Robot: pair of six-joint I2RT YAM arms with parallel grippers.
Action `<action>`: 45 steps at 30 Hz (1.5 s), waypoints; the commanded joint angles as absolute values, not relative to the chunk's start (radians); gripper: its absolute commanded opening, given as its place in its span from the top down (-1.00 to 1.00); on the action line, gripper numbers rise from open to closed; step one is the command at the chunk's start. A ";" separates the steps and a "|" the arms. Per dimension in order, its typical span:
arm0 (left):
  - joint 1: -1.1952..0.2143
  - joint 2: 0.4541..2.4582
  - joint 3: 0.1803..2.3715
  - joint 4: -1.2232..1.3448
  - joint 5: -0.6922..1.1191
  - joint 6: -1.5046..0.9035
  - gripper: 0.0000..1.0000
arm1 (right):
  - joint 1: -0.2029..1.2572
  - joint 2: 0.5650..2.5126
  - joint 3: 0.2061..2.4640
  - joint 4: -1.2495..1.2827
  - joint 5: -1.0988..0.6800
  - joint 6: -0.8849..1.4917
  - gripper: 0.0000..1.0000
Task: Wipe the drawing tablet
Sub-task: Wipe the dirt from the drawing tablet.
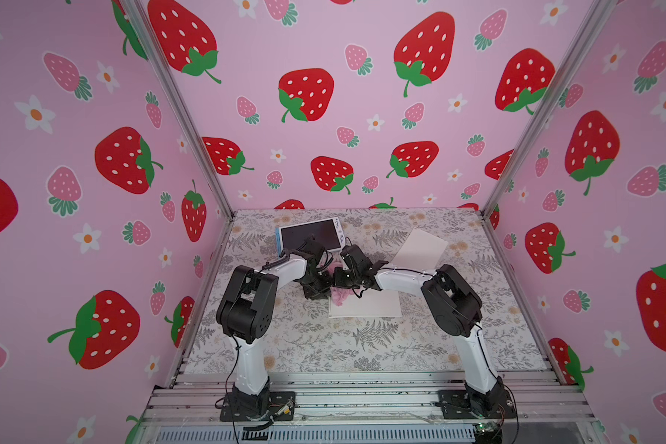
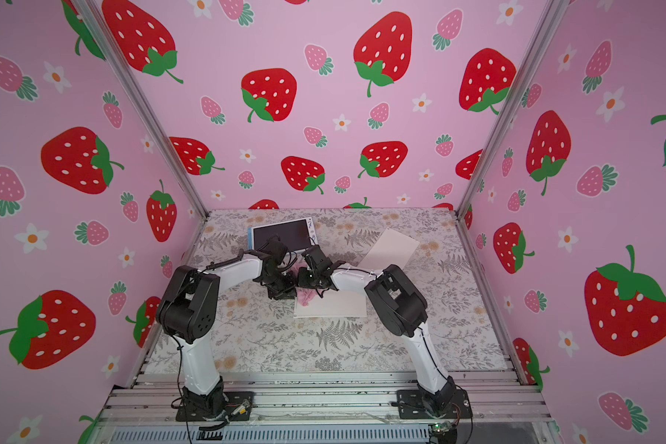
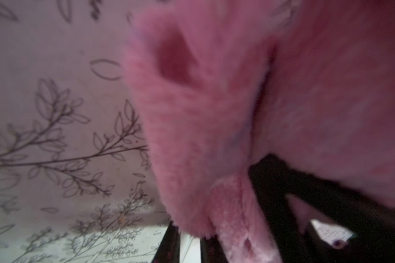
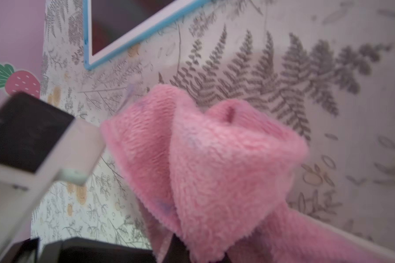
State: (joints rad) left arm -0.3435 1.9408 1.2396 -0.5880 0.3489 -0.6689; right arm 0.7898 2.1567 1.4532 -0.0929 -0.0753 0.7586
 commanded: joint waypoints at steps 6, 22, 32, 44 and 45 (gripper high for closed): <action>-0.359 2.068 1.167 -0.663 0.239 -0.688 0.62 | 0.747 1.881 1.148 -0.098 -0.084 0.666 1.00; -0.360 2.072 1.194 -0.675 0.244 -0.680 0.62 | 0.819 1.856 1.019 -0.042 -0.057 0.770 1.00; -0.359 2.075 1.196 -0.672 0.241 -0.686 0.62 | 0.900 1.906 1.124 -0.082 -0.127 0.770 1.00; -0.359 2.081 1.227 -0.687 0.233 -0.678 0.63 | 0.429 1.448 0.787 -0.589 0.137 0.830 1.00; -0.360 2.079 1.230 -0.689 0.232 -0.676 0.63 | 0.383 1.428 0.783 -0.619 0.144 0.830 1.00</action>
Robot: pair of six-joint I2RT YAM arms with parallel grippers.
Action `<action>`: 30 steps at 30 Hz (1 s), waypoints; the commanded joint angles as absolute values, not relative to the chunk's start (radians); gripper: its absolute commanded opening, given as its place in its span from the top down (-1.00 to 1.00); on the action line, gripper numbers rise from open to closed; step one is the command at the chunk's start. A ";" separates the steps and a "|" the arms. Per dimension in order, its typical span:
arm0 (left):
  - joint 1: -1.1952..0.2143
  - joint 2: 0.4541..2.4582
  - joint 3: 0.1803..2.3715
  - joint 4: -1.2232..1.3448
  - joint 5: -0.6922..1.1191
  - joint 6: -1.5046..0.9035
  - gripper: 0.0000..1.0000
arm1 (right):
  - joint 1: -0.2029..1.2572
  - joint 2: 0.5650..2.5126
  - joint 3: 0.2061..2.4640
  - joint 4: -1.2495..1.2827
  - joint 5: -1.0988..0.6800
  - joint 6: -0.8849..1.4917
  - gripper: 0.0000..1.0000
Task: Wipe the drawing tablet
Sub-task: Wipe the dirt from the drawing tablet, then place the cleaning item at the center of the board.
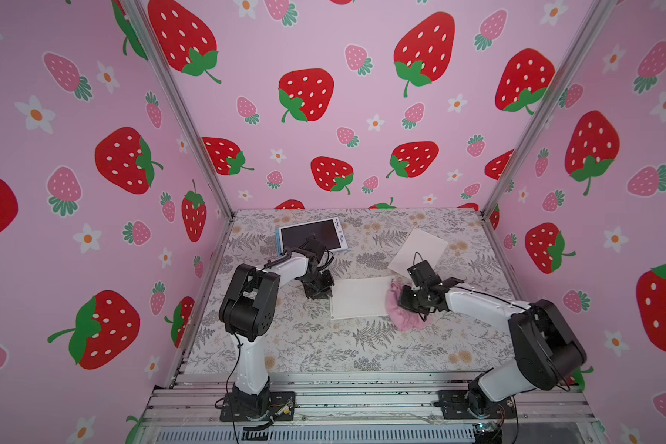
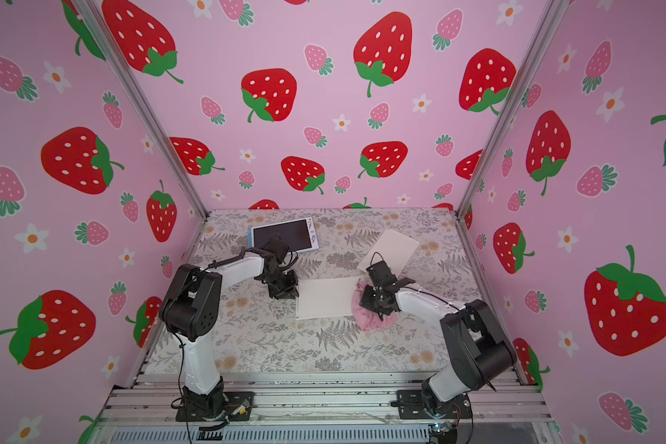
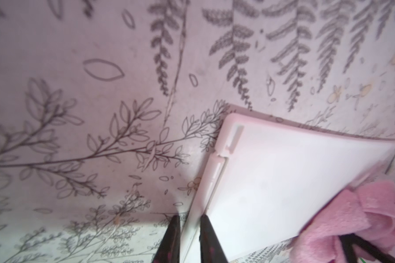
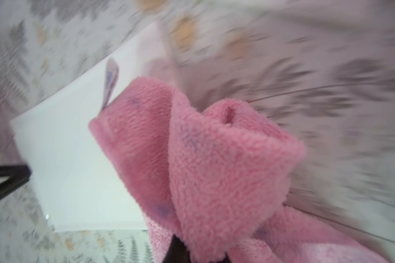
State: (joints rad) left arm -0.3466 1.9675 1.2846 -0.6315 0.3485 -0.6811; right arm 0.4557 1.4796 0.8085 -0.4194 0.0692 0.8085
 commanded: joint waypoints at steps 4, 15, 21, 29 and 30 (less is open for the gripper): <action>-0.359 2.067 1.248 -0.704 0.229 -0.670 0.61 | 0.222 1.385 0.784 -0.653 0.113 0.804 1.00; -0.357 1.978 1.394 -0.787 0.253 -0.676 -0.01 | 0.153 1.344 0.868 -0.721 0.076 0.752 -0.03; -0.301 1.897 1.421 -0.804 0.298 -0.717 -0.23 | 0.257 1.273 0.983 -0.770 0.137 0.683 -0.18; -0.159 1.839 1.406 -0.798 0.368 -0.732 -0.24 | 0.459 1.361 1.072 -0.730 0.151 0.671 -0.22; -0.132 1.828 1.394 -0.786 0.372 -0.739 -0.24 | 0.479 1.394 1.100 -0.734 0.145 0.666 -0.22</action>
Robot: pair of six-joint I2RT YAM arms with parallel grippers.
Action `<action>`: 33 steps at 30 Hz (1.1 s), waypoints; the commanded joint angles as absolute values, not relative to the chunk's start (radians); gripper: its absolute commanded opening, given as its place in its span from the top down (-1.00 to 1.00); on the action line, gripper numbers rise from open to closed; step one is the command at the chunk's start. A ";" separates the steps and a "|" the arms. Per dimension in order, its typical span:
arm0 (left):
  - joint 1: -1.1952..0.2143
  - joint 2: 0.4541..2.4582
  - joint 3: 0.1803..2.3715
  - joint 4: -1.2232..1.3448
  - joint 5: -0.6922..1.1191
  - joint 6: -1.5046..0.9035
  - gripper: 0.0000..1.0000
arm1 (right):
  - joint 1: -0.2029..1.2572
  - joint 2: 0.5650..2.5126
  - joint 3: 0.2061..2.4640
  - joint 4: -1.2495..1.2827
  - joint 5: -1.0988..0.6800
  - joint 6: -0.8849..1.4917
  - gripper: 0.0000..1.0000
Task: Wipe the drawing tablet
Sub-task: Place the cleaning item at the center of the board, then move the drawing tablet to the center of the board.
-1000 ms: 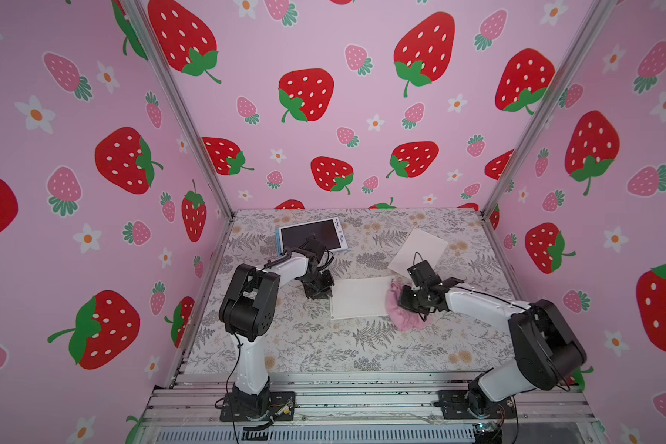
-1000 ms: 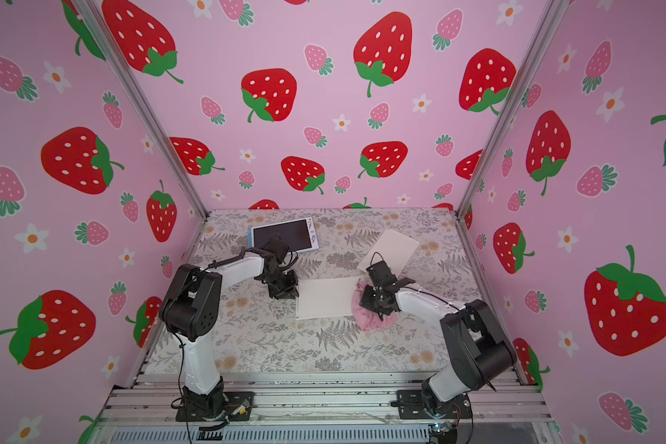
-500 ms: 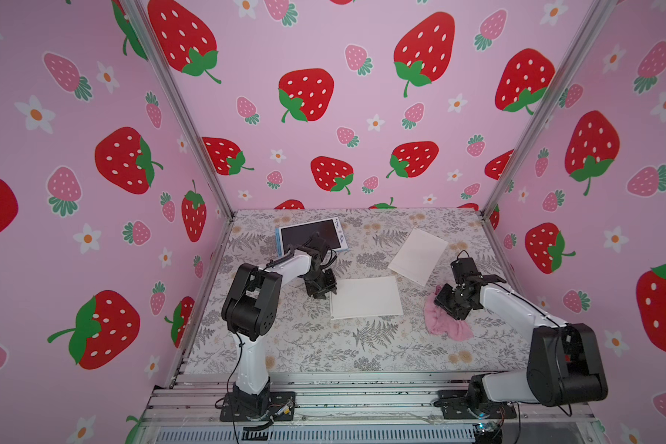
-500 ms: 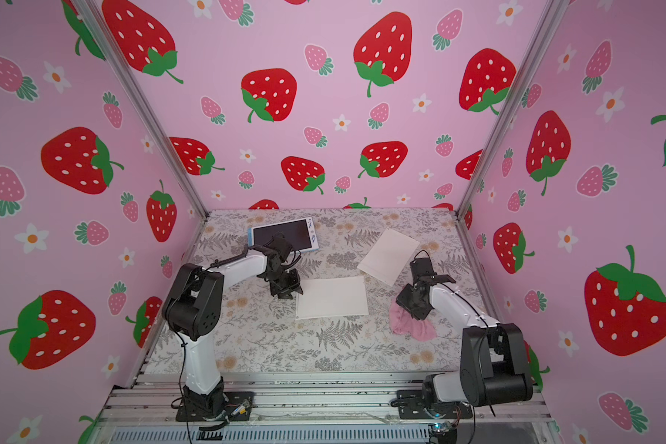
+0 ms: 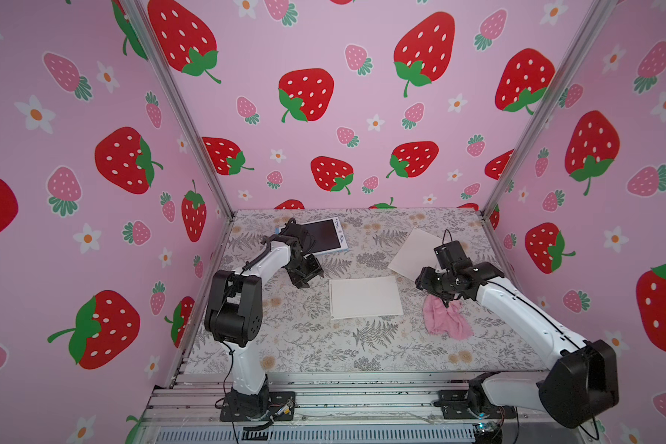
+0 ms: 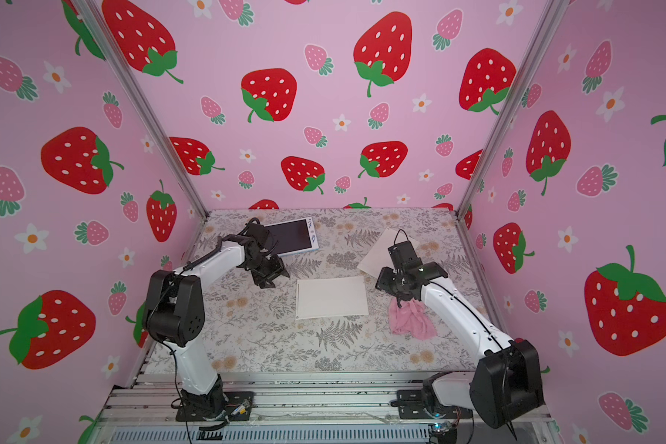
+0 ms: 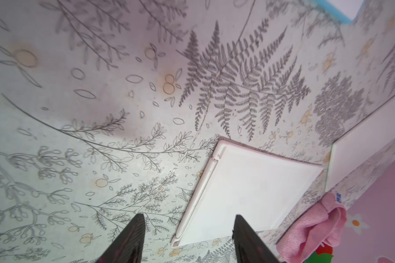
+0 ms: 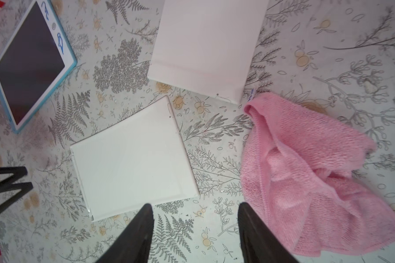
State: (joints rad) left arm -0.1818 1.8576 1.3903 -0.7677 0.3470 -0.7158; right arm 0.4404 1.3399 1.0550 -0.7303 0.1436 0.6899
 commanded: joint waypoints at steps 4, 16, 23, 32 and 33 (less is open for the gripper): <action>-0.026 1.814 1.371 -0.750 0.399 -0.756 -0.25 | 0.491 1.500 1.157 -0.596 -0.056 0.651 -0.29; 0.209 2.028 1.539 -0.590 0.498 -0.794 -0.37 | 0.470 2.231 1.845 -0.348 -0.333 0.817 -0.33; 0.249 2.188 1.682 -0.546 0.529 -0.822 -0.39 | 0.461 2.495 2.157 -0.313 -0.333 0.969 -0.35; 0.247 2.367 1.831 -0.445 0.603 -0.940 -0.40 | 0.466 2.757 2.430 -0.264 -0.381 1.133 -0.35; 0.246 2.383 1.848 -0.449 0.606 -0.944 -0.40 | 0.471 2.787 2.465 -0.261 -0.391 1.155 -0.35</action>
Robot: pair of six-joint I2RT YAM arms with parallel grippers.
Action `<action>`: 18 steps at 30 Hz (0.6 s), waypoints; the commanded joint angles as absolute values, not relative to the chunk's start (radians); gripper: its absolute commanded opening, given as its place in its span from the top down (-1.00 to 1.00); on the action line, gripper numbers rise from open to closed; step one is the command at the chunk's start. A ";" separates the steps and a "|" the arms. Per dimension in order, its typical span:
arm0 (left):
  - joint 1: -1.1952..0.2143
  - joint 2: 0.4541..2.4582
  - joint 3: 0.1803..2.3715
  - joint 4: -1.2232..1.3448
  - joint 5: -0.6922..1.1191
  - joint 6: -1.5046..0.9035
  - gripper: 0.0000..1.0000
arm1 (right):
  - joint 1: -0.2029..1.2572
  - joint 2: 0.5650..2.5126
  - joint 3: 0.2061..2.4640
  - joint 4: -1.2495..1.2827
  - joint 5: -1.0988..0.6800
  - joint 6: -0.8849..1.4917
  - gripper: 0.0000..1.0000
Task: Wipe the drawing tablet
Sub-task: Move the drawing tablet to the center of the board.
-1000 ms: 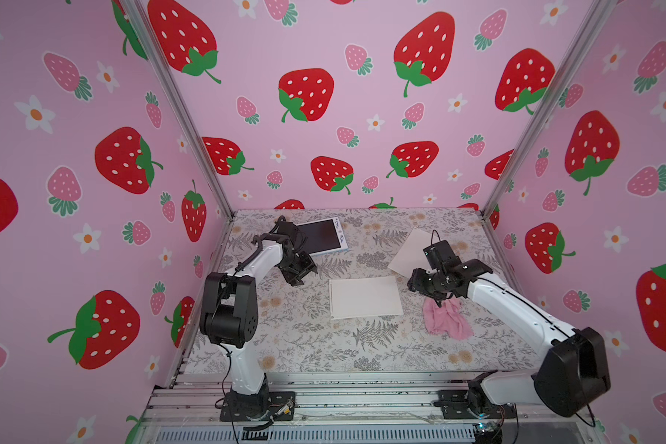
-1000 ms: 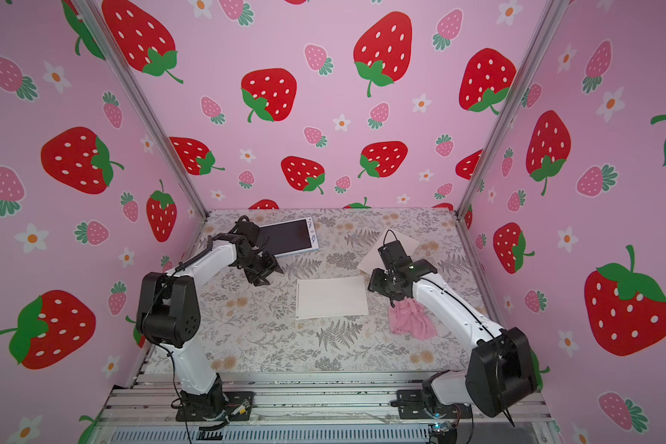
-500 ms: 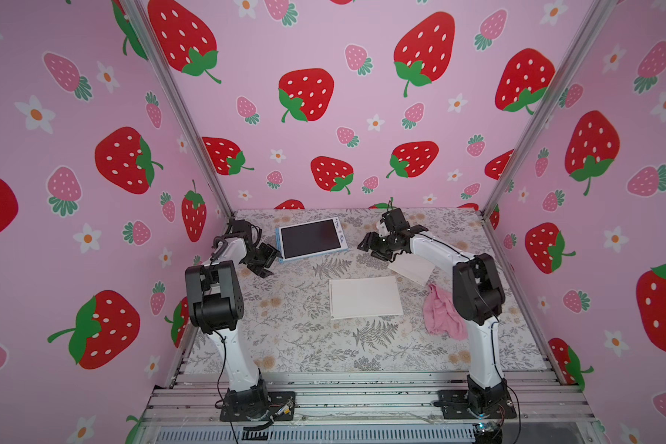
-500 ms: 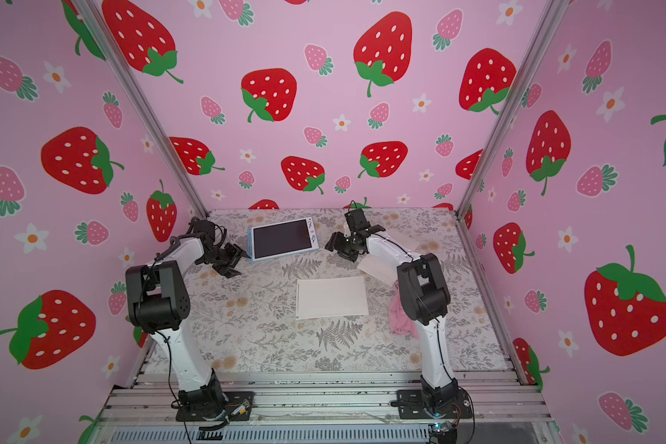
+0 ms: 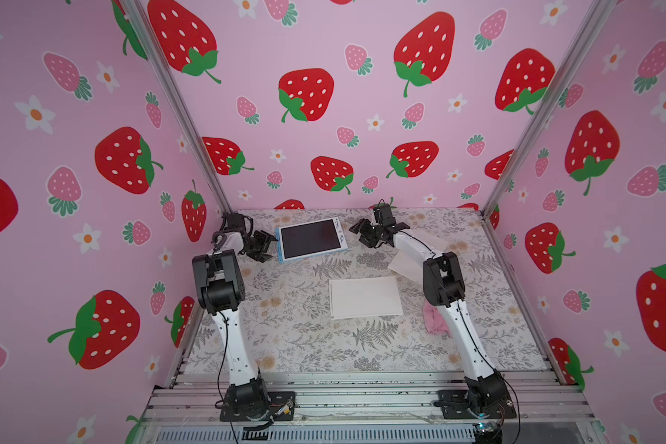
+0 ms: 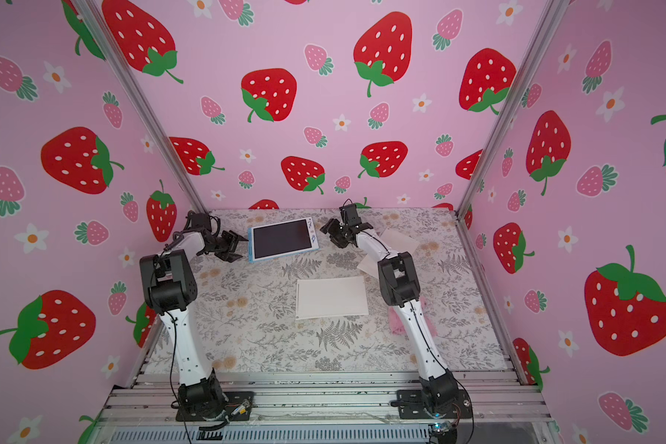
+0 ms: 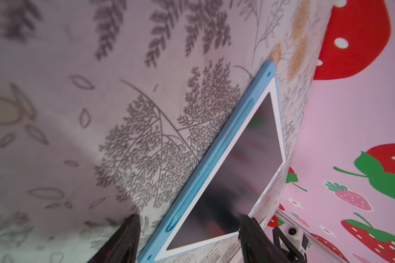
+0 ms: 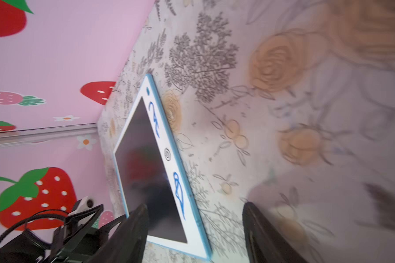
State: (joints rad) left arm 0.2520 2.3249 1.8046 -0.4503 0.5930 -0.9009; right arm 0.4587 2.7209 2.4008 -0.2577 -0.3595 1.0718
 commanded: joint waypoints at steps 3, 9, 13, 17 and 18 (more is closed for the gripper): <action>0.235 2.419 1.886 -0.455 0.623 -0.948 -0.40 | 0.490 2.851 2.545 -0.259 -0.408 1.202 -0.35; 0.215 2.432 1.881 -0.483 0.629 -0.927 -0.40 | 0.535 2.875 2.550 -0.213 -0.469 1.238 -0.34; 0.219 2.377 1.814 -0.506 0.585 -0.878 -0.40 | 0.559 2.840 2.498 -0.219 -0.508 1.204 -0.33; 0.234 2.319 1.719 -0.500 0.554 -0.839 -0.40 | 0.587 2.796 2.432 -0.232 -0.537 1.178 -0.32; 0.240 2.305 1.694 -0.494 0.554 -0.835 -0.40 | 0.595 2.786 2.417 -0.235 -0.546 1.173 -0.31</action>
State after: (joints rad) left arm 0.2394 2.3089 1.7699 -0.4145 0.5777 -0.8654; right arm 0.5278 2.8048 2.4729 -0.1535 -0.4587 1.1881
